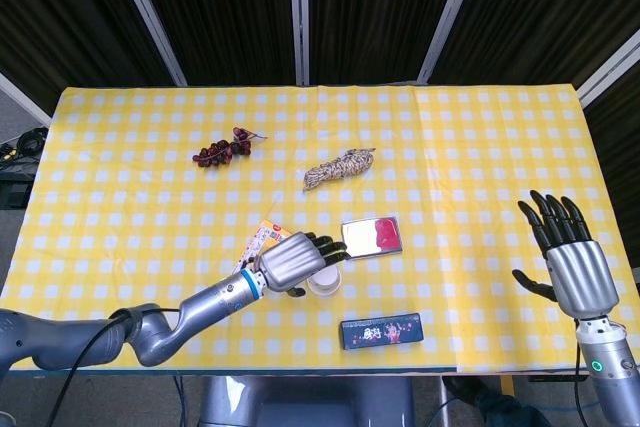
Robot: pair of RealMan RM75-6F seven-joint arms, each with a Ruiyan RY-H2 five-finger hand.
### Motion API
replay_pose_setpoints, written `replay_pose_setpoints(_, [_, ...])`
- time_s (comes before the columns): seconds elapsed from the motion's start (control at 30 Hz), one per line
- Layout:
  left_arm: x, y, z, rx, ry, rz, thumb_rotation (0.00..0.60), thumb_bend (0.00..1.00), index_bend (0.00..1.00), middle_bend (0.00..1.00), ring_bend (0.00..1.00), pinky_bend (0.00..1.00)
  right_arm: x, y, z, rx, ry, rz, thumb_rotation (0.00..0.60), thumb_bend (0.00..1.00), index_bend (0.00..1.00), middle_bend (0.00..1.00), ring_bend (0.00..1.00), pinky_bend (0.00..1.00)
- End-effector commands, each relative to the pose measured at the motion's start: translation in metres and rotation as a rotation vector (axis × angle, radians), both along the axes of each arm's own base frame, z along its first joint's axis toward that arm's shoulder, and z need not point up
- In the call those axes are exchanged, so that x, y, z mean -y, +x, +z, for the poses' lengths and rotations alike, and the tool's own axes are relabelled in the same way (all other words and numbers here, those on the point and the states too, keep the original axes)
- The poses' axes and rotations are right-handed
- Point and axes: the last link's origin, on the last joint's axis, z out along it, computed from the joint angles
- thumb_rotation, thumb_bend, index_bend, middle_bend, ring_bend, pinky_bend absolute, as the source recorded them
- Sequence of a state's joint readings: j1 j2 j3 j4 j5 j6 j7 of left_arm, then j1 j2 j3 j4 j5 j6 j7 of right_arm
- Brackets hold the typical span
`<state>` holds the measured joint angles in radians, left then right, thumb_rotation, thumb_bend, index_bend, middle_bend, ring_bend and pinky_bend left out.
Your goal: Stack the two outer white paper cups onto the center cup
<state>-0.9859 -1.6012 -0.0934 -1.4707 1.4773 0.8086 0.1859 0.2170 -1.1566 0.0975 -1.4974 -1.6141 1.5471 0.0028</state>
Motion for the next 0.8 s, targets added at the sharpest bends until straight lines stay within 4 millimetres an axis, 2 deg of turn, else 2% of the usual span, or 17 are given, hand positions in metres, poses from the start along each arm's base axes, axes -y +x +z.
replay_pose_setpoints(0.03, [-0.006, -0.006, 0.015, 0.060, 0.062, 0.033, 0.600, 0.00, 0.00, 0.00, 0.00, 0.10, 0.000, 0.000, 0.000, 0.001, -0.002, 0.000, 0.600, 0.00, 0.00, 0.00, 0.00, 0.01])
replay_pose_setpoints(0.1, [-0.011, -0.012, 0.029, 0.089, 0.116, 0.053, 0.600, 0.00, 0.00, 0.00, 0.00, 0.03, 0.000, 0.000, 0.001, 0.001, -0.006, -0.002, 0.600, 0.00, 0.00, 0.00, 0.00, 0.01])
replay_pose_setpoints(0.17, [-0.014, -0.019, 0.039, 0.102, 0.153, 0.072, 0.600, 0.00, 0.00, 0.00, 0.00, 0.00, 0.000, -0.001, 0.002, 0.001, -0.009, -0.005, 0.600, 0.00, 0.00, 0.00, 0.00, 0.01])
replay_pose_setpoints(0.27, [-0.017, -0.043, 0.064, 0.132, 0.263, 0.152, 0.600, 0.00, 0.00, 0.00, 0.00, 0.00, -0.001, -0.003, 0.005, -0.001, -0.015, -0.022, 0.600, 0.00, 0.00, 0.00, 0.00, 0.00])
replay_pose_setpoints(0.33, [-0.014, -0.066, 0.084, 0.145, 0.348, 0.228, 0.600, 0.00, 0.00, 0.00, 0.00, 0.00, -0.001, -0.004, 0.007, -0.001, -0.014, -0.037, 0.600, 0.00, 0.00, 0.00, 0.00, 0.00])
replay_pose_setpoints(0.47, [0.005, -0.120, 0.127, 0.157, 0.487, 0.427, 0.600, 0.00, 0.00, 0.00, 0.00, 0.00, -0.002, -0.007, 0.011, -0.009, -0.014, -0.079, 0.600, 0.00, 0.00, 0.00, 0.00, 0.00])
replay_pose_setpoints(0.67, [0.044, -0.175, 0.172, 0.125, 0.583, 0.608, 0.600, 0.00, 0.00, 0.00, 0.00, 0.00, -0.001, -0.005, 0.013, -0.004, -0.012, -0.097, 0.600, 0.00, 0.00, 0.00, 0.00, 0.00])
replay_pose_setpoints(0.73, [0.051, -0.183, 0.179, 0.116, 0.594, 0.632, 0.600, 0.00, 0.00, 0.00, 0.00, 0.00, -0.001, -0.005, 0.014, -0.004, -0.012, -0.099, 0.600, 0.00, 0.00, 0.00, 0.00, 0.00])
replay_pose_setpoints(0.8, [0.066, -0.199, 0.191, 0.106, 0.610, 0.680, 0.600, 0.00, 0.00, 0.00, 0.00, 0.00, -0.001, -0.004, 0.014, -0.004, -0.013, -0.101, 0.600, 0.00, 0.00, 0.00, 0.00, 0.00])
